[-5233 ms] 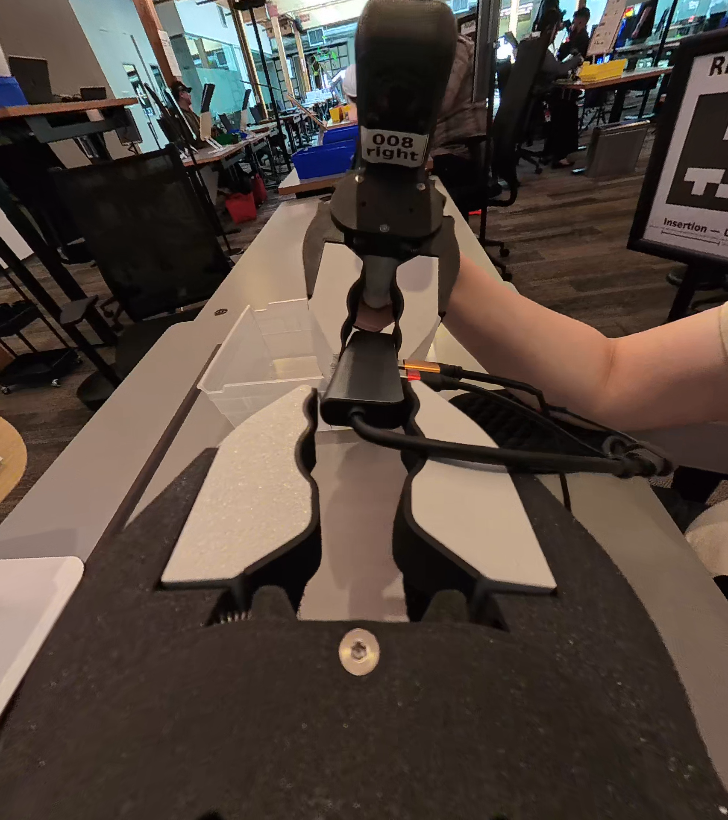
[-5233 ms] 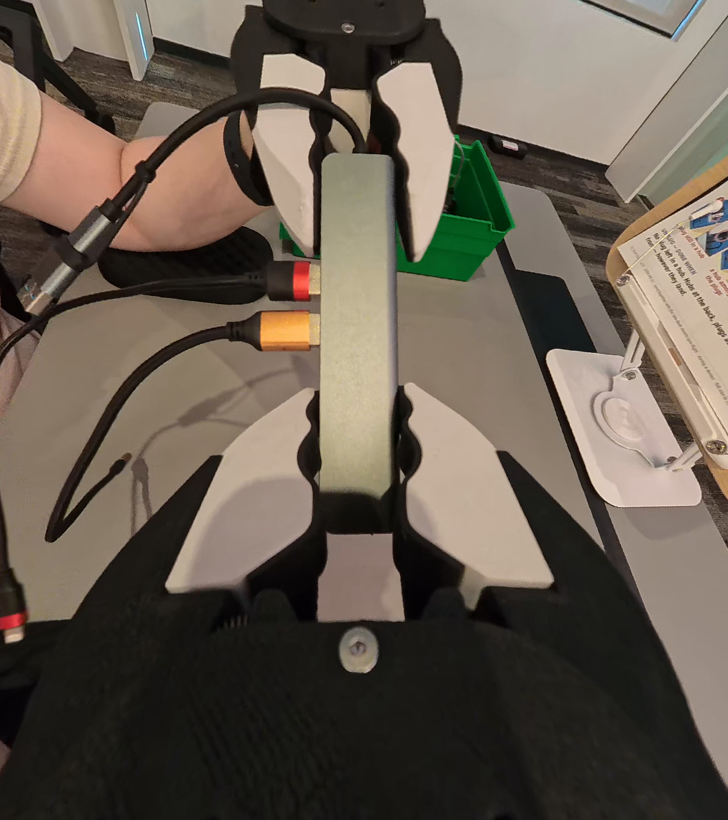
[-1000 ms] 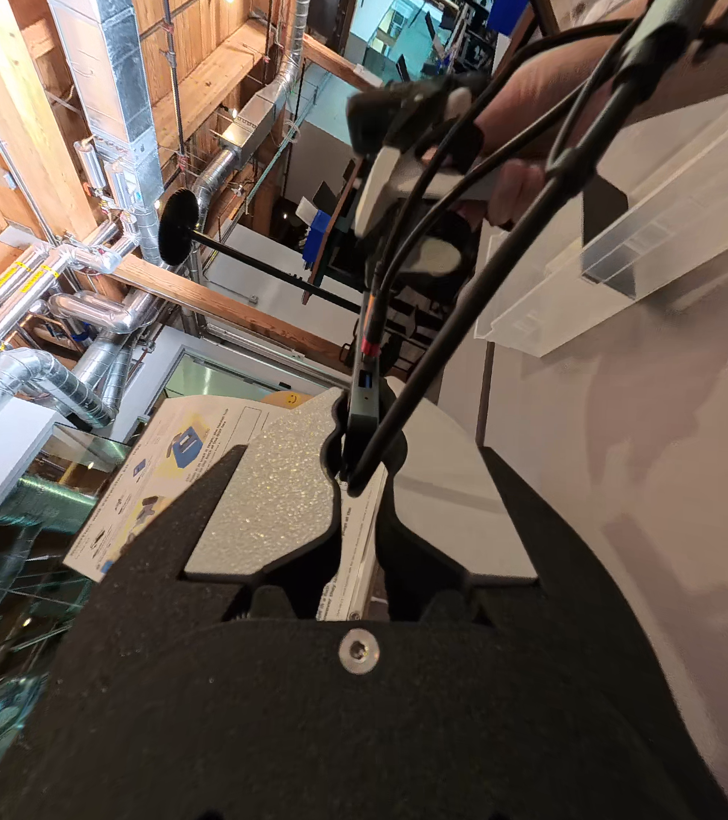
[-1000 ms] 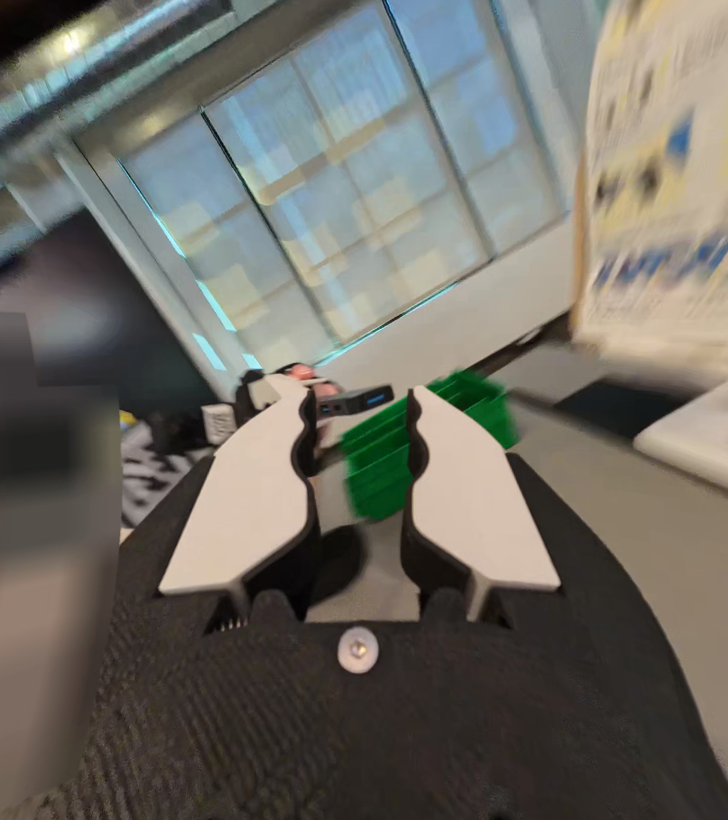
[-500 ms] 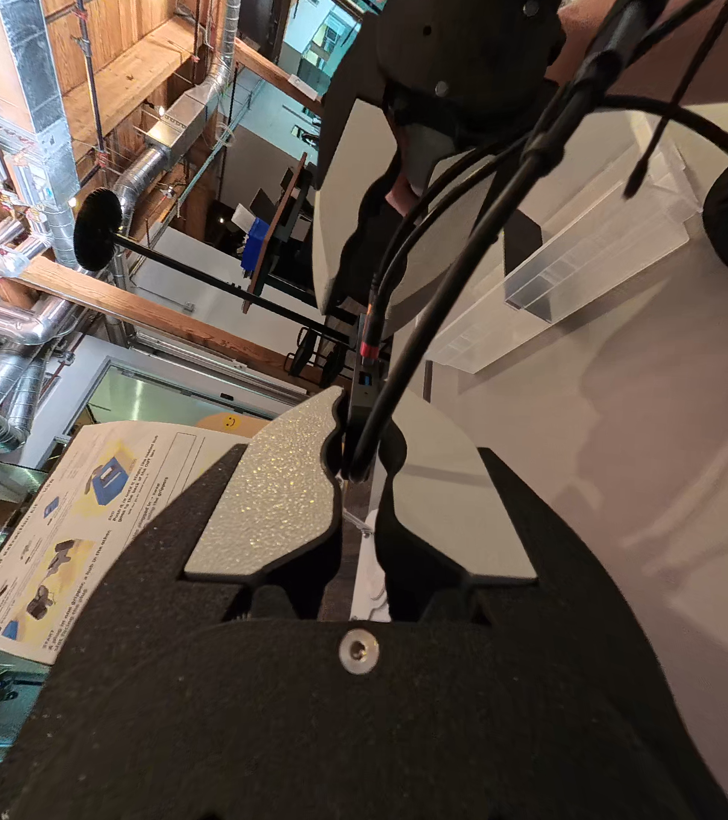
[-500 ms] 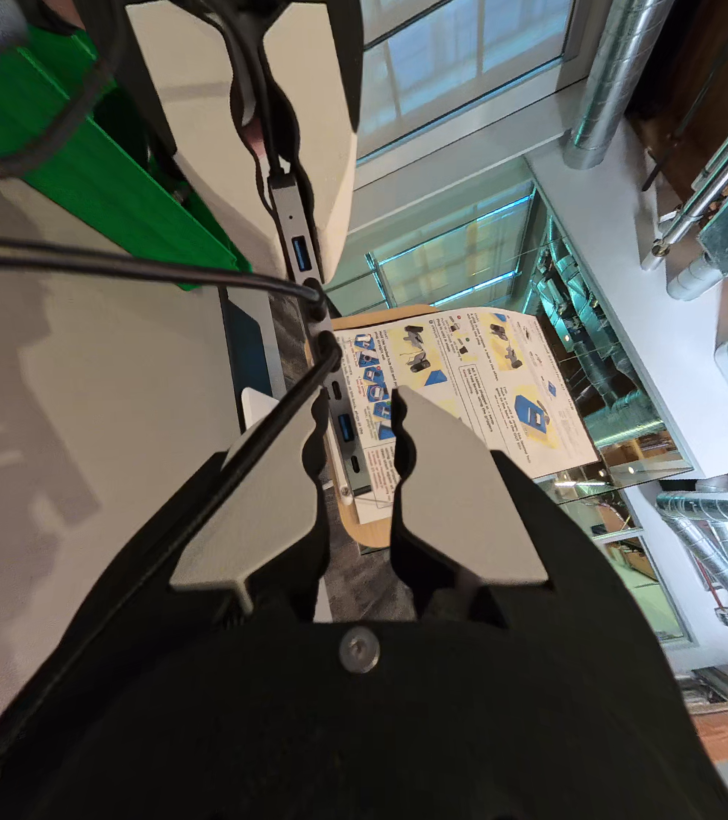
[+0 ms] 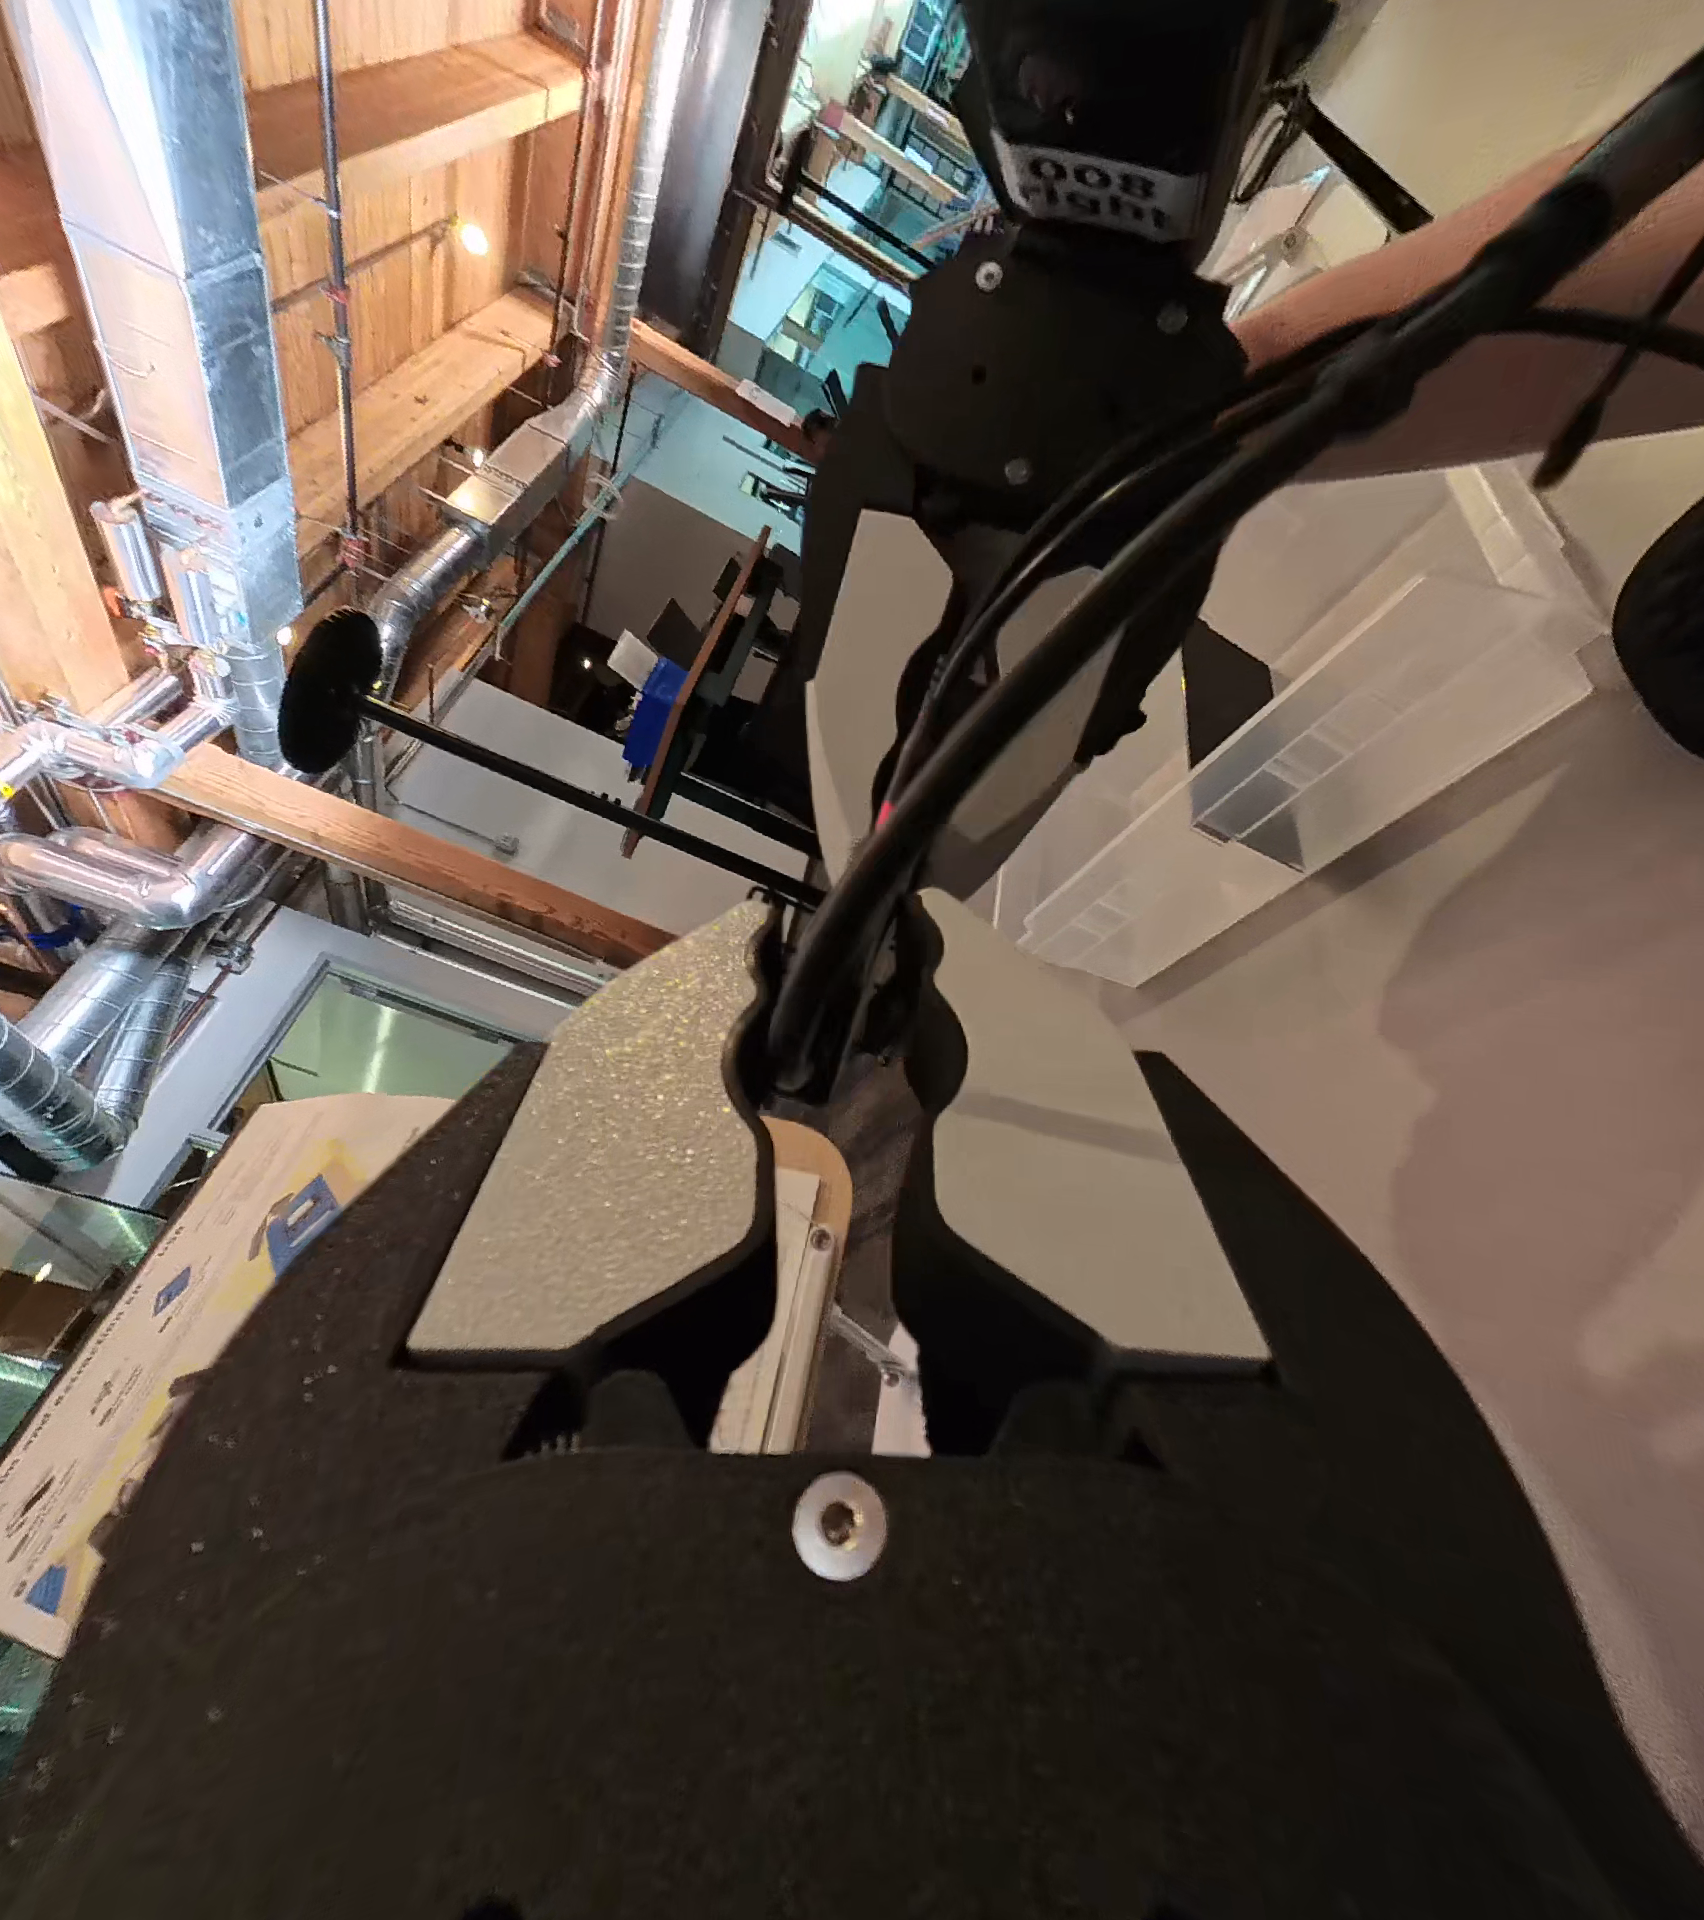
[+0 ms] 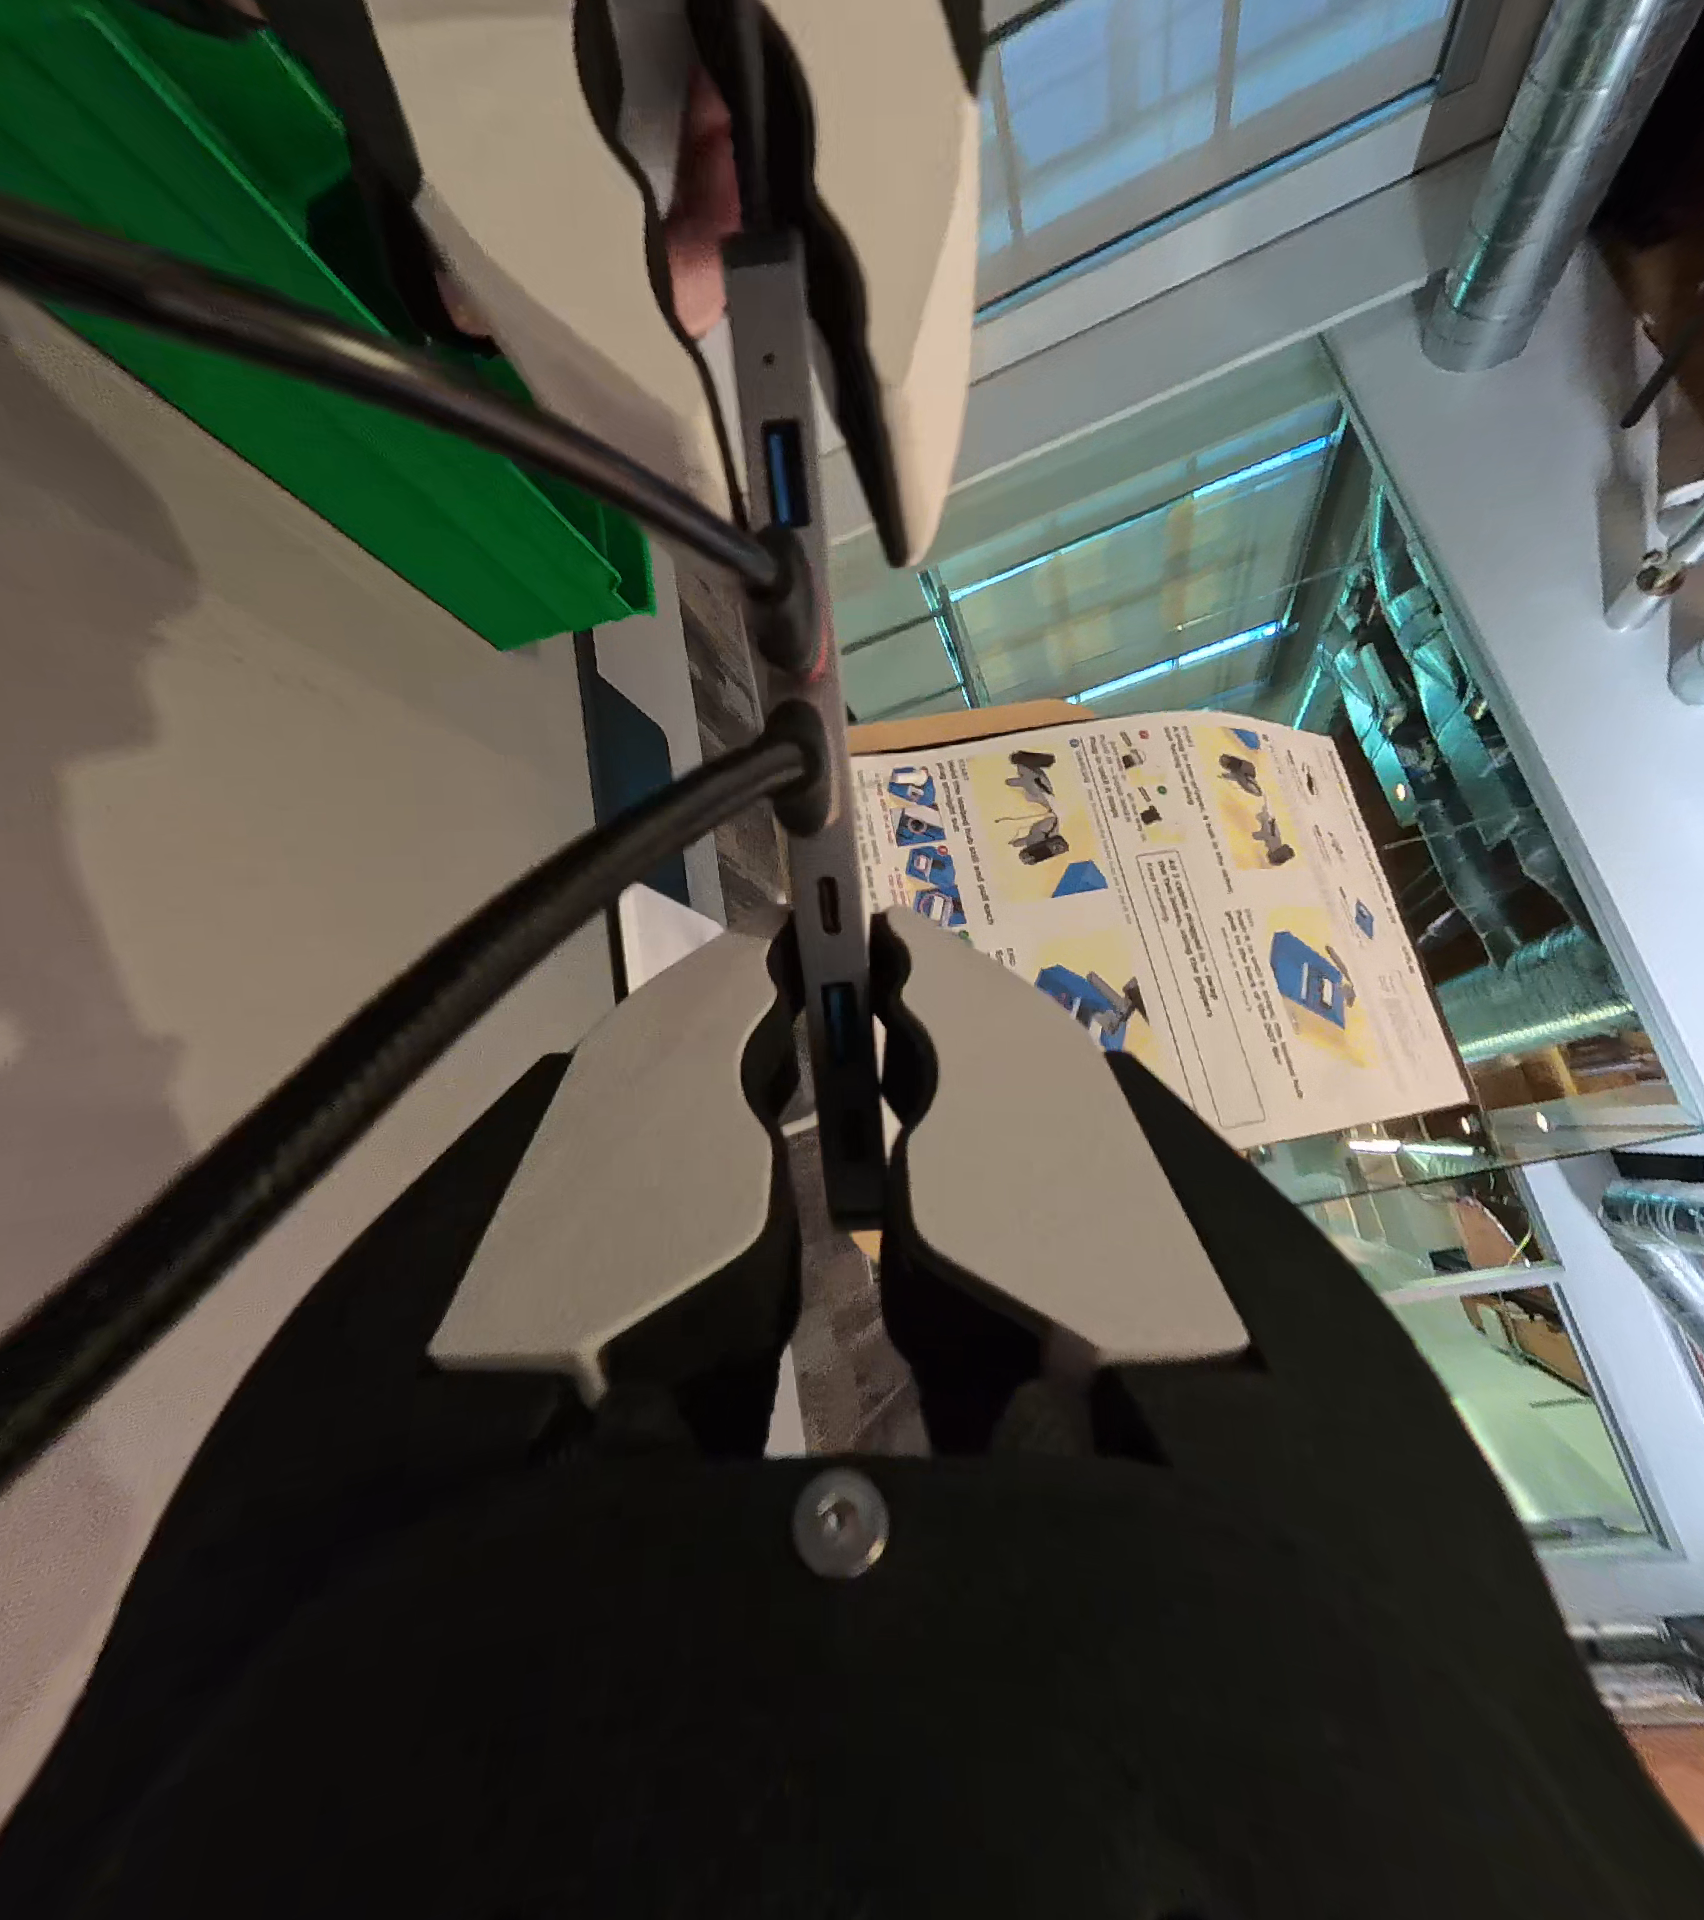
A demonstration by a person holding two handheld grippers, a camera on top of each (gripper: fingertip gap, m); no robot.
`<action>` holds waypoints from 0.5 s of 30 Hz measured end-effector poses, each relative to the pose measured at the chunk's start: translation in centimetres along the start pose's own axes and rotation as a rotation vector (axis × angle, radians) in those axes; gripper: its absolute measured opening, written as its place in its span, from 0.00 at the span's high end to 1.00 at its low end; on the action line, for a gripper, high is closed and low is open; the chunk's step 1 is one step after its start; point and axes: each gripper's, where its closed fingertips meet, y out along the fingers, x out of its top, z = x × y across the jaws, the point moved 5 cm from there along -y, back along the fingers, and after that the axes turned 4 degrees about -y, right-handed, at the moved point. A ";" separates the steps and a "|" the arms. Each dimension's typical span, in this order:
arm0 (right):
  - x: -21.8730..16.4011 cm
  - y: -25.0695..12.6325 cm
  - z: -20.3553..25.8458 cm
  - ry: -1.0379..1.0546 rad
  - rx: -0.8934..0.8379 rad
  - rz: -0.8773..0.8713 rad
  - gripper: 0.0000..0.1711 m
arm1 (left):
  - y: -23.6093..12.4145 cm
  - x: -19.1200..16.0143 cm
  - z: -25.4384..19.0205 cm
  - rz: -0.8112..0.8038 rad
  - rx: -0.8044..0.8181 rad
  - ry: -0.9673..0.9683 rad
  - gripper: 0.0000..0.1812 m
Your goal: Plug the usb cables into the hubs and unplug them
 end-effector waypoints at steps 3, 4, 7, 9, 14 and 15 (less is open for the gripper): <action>0.0 0.1 0.2 -0.004 0.012 -0.014 0.93 | -0.1 -0.2 -0.1 0.017 -0.003 0.050 0.89; 0.0 0.1 0.3 -0.008 0.018 -0.019 0.93 | -0.1 -0.2 -0.2 0.020 -0.002 0.075 0.89; -0.3 0.0 0.7 -0.017 0.055 -0.006 0.93 | 0.1 -0.6 -0.7 0.056 -0.029 0.116 0.91; -0.5 -0.1 0.8 -0.046 0.064 0.013 0.93 | 0.3 -1.0 -1.1 0.084 -0.042 0.156 0.93; -0.8 -0.3 1.0 -0.113 0.062 0.046 0.93 | 0.7 -1.6 -1.5 0.115 -0.064 0.168 0.94; -0.8 -0.3 1.0 -0.124 0.063 0.051 0.93 | 0.8 -1.7 -1.5 0.125 -0.061 0.185 0.94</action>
